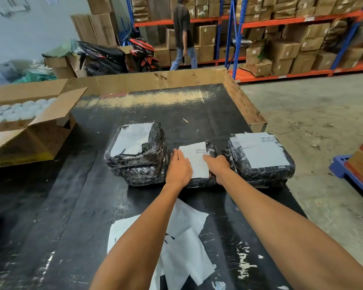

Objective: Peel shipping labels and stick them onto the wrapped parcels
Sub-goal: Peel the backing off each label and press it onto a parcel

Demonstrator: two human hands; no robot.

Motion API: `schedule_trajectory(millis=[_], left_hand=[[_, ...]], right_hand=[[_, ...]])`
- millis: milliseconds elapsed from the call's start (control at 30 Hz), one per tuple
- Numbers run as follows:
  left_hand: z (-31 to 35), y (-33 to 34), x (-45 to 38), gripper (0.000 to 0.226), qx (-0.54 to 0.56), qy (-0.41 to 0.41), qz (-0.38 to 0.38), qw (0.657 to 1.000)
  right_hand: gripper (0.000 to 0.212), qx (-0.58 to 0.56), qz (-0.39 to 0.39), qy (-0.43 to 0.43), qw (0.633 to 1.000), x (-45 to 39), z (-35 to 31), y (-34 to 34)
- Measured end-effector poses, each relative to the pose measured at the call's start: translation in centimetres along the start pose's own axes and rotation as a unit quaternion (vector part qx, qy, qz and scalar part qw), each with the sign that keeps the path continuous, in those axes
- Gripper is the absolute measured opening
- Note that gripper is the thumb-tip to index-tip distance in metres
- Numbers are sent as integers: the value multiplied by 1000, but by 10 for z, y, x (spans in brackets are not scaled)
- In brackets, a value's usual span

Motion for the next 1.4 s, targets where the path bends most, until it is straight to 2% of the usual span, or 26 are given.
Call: schedule_trajectory(millis=[100, 200, 300, 400, 467, 567, 633, 700, 767, 900, 1100, 1200, 1267, 1333, 1400], left_hand=[[-4, -1, 1, 51, 35, -1, 8, 999], [-13, -2, -2, 49, 65, -7, 17, 998], [-13, 0, 2, 47, 120, 8, 20, 993], [-28, 11, 8, 56, 252, -71, -22, 965], [-38, 18, 9, 67, 276, -136, -42, 951], [-31, 22, 7, 66, 202, -130, -68, 968], [-24, 31, 8, 58, 40, -81, -106, 990], [-27, 40, 12, 60, -125, -52, -133, 982], [-28, 51, 20, 67, -186, -60, -140, 971], [-27, 65, 25, 73, -209, -67, -152, 964], [-28, 67, 24, 73, -224, -68, -150, 961], [-30, 67, 24, 72, -224, -68, -150, 961], [-31, 67, 24, 72, -226, -67, -150, 960], [-30, 68, 24, 73, -225, -65, -150, 961], [-31, 69, 23, 73, -225, -62, -151, 961]], right_hand=[[68, -69, -22, -18, 997, 1, -15, 1], [63, -55, -35, -32, 997, 5, -24, 4], [53, -17, 8, -58, 998, 11, -29, -7], [55, -13, 29, -76, 997, 16, -41, -25], [58, -32, 31, -79, 996, 17, -51, -45], [65, -90, 3, -82, 993, 13, -64, -80], [79, -153, -18, -74, 985, 11, -67, -104], [83, -192, -22, -70, 979, 11, -68, -125], [77, -212, -8, -81, 974, 9, -61, -153], [59, -211, 8, -77, 974, 1, -39, -198], [65, -181, -25, -3, 983, -9, -4, -211], [46, -164, -33, -9, 986, -12, -9, -215], [40, -170, -50, -14, 984, -14, -12, -217], [43, -153, -52, -13, 987, -17, -13, -219], [55, -73, -12, -16, 997, -19, -12, -222]])
Point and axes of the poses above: each hand's wrist, its own x-axis away from the middle knuckle, its own y-axis out of the palm, z = x × y, the point moved 6 cm from there along -x, towards the middle knuckle, and after that the axes turned 5 degrees about x, right-handed, at the moved point
